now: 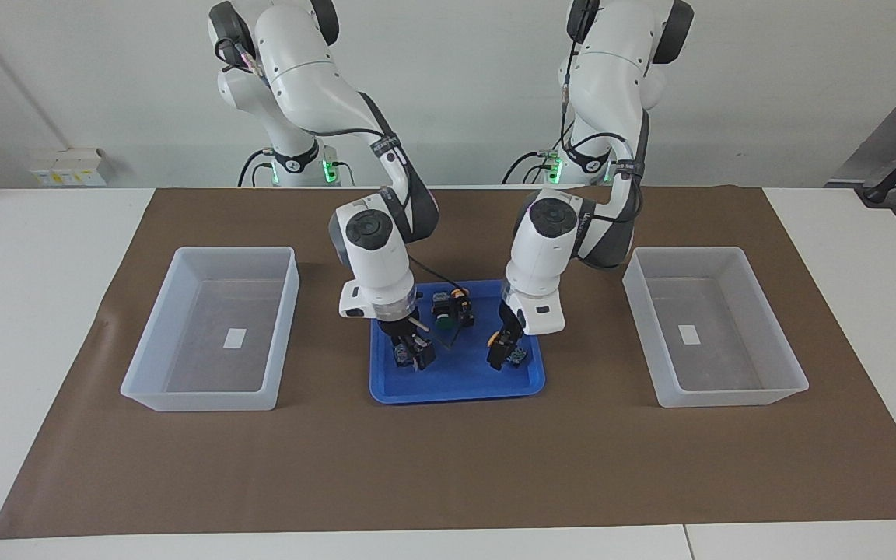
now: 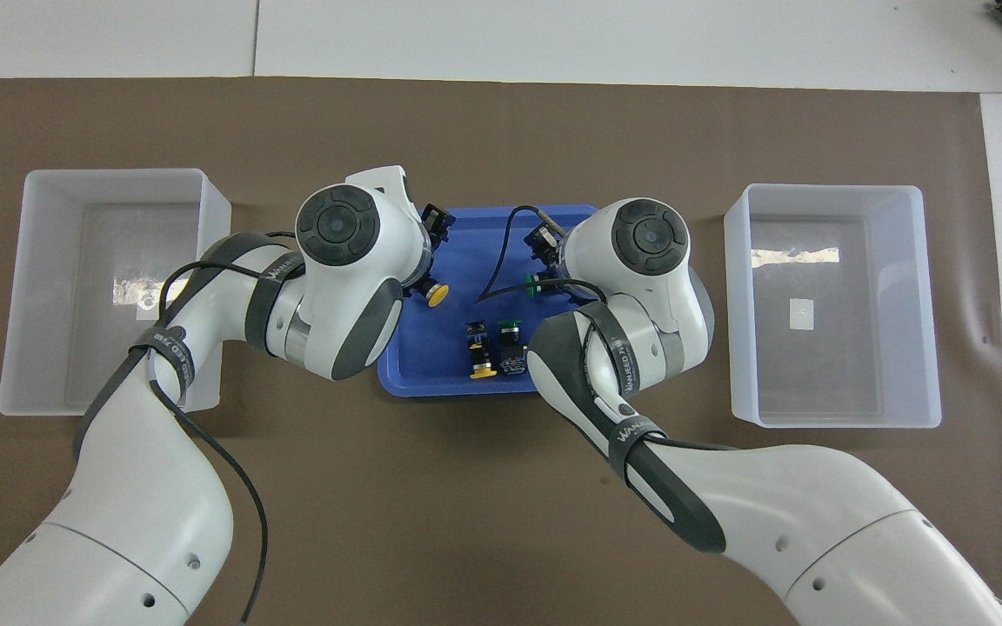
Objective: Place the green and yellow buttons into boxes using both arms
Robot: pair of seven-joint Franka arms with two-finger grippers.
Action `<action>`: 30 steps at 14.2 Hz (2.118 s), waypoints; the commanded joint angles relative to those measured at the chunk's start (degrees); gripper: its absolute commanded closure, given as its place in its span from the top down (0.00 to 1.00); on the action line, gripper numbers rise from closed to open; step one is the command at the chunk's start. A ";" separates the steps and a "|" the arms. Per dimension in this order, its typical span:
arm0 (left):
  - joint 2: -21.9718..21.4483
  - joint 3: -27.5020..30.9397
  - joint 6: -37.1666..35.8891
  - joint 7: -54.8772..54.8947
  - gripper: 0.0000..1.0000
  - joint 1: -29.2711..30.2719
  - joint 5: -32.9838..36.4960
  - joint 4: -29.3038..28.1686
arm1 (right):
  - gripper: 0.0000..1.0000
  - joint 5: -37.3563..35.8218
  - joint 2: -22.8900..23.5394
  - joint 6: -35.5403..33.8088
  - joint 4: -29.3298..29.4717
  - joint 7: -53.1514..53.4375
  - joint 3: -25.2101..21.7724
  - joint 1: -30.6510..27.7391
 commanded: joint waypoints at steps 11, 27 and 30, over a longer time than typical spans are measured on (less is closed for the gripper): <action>-1.55 0.95 1.96 -0.29 0.07 -0.39 -0.47 -2.55 | 0.00 0.93 -17.90 -20.09 -0.23 -25.73 0.32 -9.27; 1.71 -0.54 -32.28 19.17 0.00 12.95 -1.88 26.80 | 0.00 -0.39 -19.24 -5.01 -19.21 -77.47 0.14 -33.46; 0.12 -0.19 -38.88 37.53 0.00 19.36 -1.70 27.33 | 0.14 -0.30 -18.27 1.49 -22.72 -74.48 0.23 -32.24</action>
